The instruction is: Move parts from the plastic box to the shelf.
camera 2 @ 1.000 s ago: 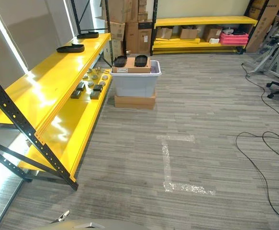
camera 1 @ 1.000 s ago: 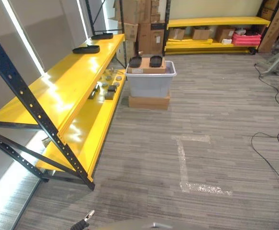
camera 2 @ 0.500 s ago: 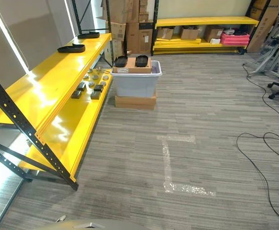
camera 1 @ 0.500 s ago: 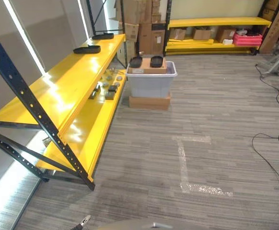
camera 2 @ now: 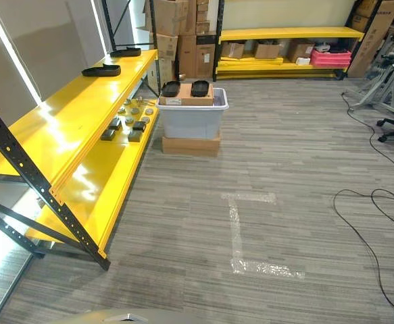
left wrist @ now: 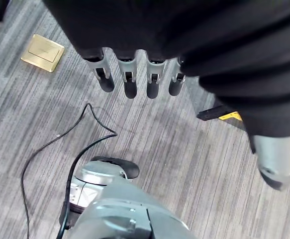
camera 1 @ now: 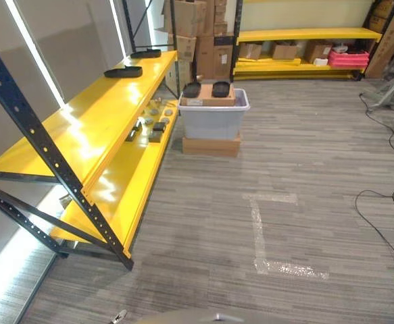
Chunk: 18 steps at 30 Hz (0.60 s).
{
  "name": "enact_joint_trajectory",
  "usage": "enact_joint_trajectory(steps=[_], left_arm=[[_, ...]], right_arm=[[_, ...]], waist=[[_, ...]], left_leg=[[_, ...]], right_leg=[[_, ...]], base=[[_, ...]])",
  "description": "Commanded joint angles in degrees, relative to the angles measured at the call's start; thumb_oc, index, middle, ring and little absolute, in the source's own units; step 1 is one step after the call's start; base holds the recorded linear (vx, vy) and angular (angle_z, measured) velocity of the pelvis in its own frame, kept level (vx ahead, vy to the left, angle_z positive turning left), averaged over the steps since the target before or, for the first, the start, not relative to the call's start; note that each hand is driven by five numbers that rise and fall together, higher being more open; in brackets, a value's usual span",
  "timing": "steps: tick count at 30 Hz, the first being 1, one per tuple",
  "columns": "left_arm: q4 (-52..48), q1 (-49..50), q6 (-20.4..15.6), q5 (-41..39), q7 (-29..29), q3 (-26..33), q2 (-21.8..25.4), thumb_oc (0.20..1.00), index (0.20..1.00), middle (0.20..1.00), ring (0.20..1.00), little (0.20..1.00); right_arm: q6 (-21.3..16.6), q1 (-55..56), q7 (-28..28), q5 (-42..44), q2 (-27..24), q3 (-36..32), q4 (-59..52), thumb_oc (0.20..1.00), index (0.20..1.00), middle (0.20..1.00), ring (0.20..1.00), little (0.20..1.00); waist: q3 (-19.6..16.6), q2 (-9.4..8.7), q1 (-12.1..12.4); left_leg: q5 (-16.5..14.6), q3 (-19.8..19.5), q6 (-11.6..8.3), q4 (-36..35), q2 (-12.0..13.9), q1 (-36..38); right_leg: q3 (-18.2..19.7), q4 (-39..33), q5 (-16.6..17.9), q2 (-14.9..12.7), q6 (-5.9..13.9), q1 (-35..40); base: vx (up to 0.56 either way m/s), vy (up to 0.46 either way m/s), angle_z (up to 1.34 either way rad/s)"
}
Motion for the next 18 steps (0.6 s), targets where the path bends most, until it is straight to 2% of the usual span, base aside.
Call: enact_joint_trajectory(steps=[1,3,6,8,9,13,18], left_arm=[[2.8,-3.4,-0.5,0.9,0.3,2.9,0.1,1.0,1.0,1.0,1.0,1.0],[2.9,-3.5,-1.1,1.2,0.3,2.7,-0.1,1.0,1.0,1.0,1.0,1.0],[2.7,-3.6,-2.5,0.5,0.7,2.6,-0.4,1.0,1.0,1.0,1.0,1.0],[2.3,-3.7,-3.9,-1.5,0.3,2.8,-0.4,1.0,1.0,1.0,1.0,1.0],[1.5,-3.8,-4.6,-2.7,0.1,2.9,-0.2,1.0,1.0,1.0,1.0,1.0],[0.6,-4.3,-5.3,-3.2,-1.0,3.1,0.8,1.0,1.0,1.0,1.0,1.0],[0.6,-4.8,-5.6,-4.2,0.1,3.2,1.3,1.0,1.0,1.0,1.0,1.0]], right_arm=[[0.6,-1.8,-1.7,0.6,0.7,0.1,3.5,1.0,1.0,1.0,1.0,1.0],[0.0,-1.8,-2.1,1.0,0.7,0.2,3.8,1.0,1.0,1.0,1.0,1.0],[-3.5,-2.0,-2.4,3.7,0.5,0.0,3.6,1.0,1.0,1.0,1.0,1.0],[-8.4,-2.6,-2.2,7.8,0.3,-0.7,2.3,1.0,1.0,1.0,1.0,1.0],[-9.3,-3.0,-3.1,10.3,-0.1,-1.4,0.3,1.0,1.0,1.0,1.0,1.0],[-8.3,-3.6,-3.6,13.3,-1.3,-2.4,-2.8,1.0,1.0,1.0,1.0,1.0],[-6.0,-4.2,-3.6,14.9,-1.8,-2.4,-4.5,1.0,1.0,1.0,1.0,1.0]], waist=[[0.5,-3.37,1.0],[0.6,-3.47,1.1],[0.7,-3.57,1.3],[0.8,-3.57,1.5],[0.8,-3.57,1.5],[0.9,-3.77,1.4],[1.5,-3.78,1.0]], left_leg=[[-3.9,-0.3,-2.22,-3.1,-0.7,2.8],[-4.0,-0.5,-2.18,-3.0,-0.7,2.8],[-4.2,-0.8,-2.16,-2.4,-0.8,2.7],[-4.2,-1.2,-2.12,-2.1,-1.0,2.7],[-4.2,-1.5,-1.92,-2.1,-1.3,2.7],[-4.6,-2.3,-1.04,-1.8,-2.2,2.6],[-5.9,-3.5,1.05,0.0,-3.8,1.9]], right_leg=[[-1.1,-19.6,12.8,-5.6,8.39,7.9],[-1.1,-19.6,12.8,-5.6,8.4,8.0],[-1.0,-19.6,12.8,-5.7,8.4,8.0],[-0.9,-19.3,12.8,-6.0,8.51,8.1],[-0.8,-18.9,12.7,-6.1,8.59,8.1],[-0.3,-16.8,11.9,-6.5,8.54,7.5],[0.2,-7.0,9.4,-6.6,7.87,4.2]], base=[[0.0,0.0,0.0],[0.0,0.0,0.0],[0.03,0.036,0.0],[0.05,0.079,0.0],[0.06,0.088,-0.01],[0.07,0.102,-0.05],[0.09,0.143,-0.05]])
